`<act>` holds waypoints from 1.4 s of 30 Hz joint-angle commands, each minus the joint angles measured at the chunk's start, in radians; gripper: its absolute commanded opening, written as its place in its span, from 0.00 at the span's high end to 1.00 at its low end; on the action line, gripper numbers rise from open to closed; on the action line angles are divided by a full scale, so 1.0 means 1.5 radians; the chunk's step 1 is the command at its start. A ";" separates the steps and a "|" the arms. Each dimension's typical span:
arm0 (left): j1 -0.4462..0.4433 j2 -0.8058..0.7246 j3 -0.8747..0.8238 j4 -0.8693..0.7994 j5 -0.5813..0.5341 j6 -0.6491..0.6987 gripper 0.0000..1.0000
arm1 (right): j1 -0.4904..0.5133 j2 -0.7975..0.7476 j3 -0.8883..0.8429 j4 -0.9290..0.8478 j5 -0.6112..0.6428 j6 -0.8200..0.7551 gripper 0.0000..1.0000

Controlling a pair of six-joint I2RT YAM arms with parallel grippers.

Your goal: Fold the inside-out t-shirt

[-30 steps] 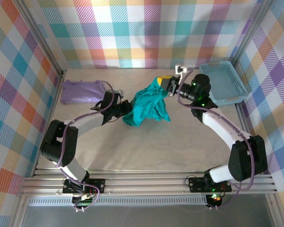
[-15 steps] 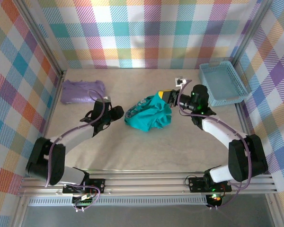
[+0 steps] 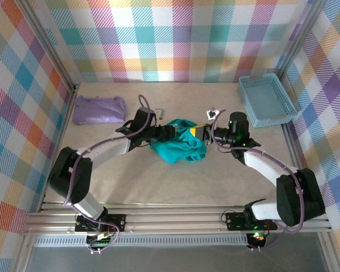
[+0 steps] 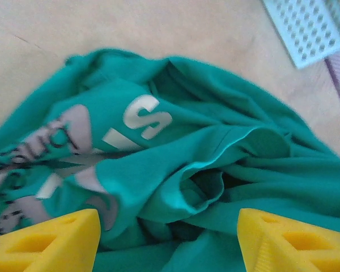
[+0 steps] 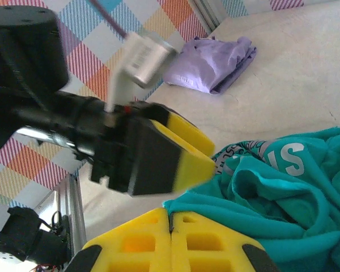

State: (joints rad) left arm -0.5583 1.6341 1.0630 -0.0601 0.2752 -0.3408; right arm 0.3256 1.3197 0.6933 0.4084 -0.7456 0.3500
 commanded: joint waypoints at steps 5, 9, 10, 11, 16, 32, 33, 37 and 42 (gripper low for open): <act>-0.027 0.102 0.106 -0.086 0.038 0.050 0.41 | -0.004 -0.019 0.001 -0.015 -0.013 -0.031 1.00; -0.022 0.150 0.161 -0.103 -0.015 0.052 0.85 | -0.003 -0.027 0.011 -0.024 -0.002 -0.037 1.00; -0.015 0.147 0.168 -0.095 -0.019 0.045 0.94 | -0.005 -0.034 0.024 -0.036 0.008 -0.044 1.00; -0.006 0.138 0.172 -0.084 -0.019 0.033 0.99 | -0.007 -0.042 0.040 -0.049 0.019 -0.048 1.00; 0.075 -0.001 0.132 0.021 0.025 -0.065 1.00 | -0.049 -0.128 0.113 -0.018 0.053 0.007 1.00; 0.181 -0.224 -0.017 0.238 0.112 -0.276 1.00 | -0.051 -0.160 0.025 -0.052 0.157 -0.080 1.00; 0.181 -0.225 -0.011 0.236 0.117 -0.276 1.00 | -0.051 -0.154 0.034 -0.061 0.156 -0.079 1.00; 0.184 -0.230 0.026 0.223 0.122 -0.272 1.00 | -0.049 -0.135 0.100 -0.123 0.229 -0.055 1.00; 0.227 -0.279 0.030 0.192 0.063 -0.279 1.00 | -0.049 -0.178 0.152 -0.189 0.351 -0.028 1.00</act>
State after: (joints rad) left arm -0.2649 1.2915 1.0721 0.2264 0.4206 -0.7452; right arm 0.2501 1.1122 0.8730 0.1722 -0.3504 0.2836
